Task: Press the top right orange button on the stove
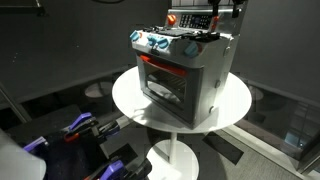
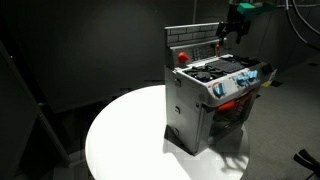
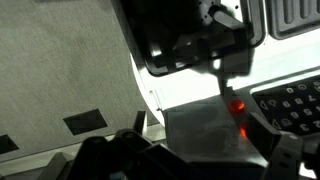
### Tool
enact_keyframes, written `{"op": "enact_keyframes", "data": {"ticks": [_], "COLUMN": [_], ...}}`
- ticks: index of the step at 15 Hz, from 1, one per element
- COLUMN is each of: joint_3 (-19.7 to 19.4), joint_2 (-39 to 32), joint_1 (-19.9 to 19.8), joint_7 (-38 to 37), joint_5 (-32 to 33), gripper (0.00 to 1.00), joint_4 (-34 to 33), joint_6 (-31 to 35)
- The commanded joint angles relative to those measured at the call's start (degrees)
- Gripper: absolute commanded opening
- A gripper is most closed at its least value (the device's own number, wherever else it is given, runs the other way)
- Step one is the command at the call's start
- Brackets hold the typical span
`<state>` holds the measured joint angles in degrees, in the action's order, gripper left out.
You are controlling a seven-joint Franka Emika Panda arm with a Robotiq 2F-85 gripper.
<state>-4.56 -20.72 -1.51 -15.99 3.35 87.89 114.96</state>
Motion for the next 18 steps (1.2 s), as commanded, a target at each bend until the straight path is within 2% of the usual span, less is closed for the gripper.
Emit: {"op": "enact_keyframes", "data": {"ticks": [1,18], "joint_3": [-0.22,-0.12], "joint_2": [0.97,-1.3], "joint_1": [-0.21,0.08], "joint_7": [-0.49,-0.69], "joint_5": [-0.98,-0.91], "gripper": [1.0,1.0], "joint_4": [0.29,-1.99], "joint_6": [-2.37,-2.44]}}
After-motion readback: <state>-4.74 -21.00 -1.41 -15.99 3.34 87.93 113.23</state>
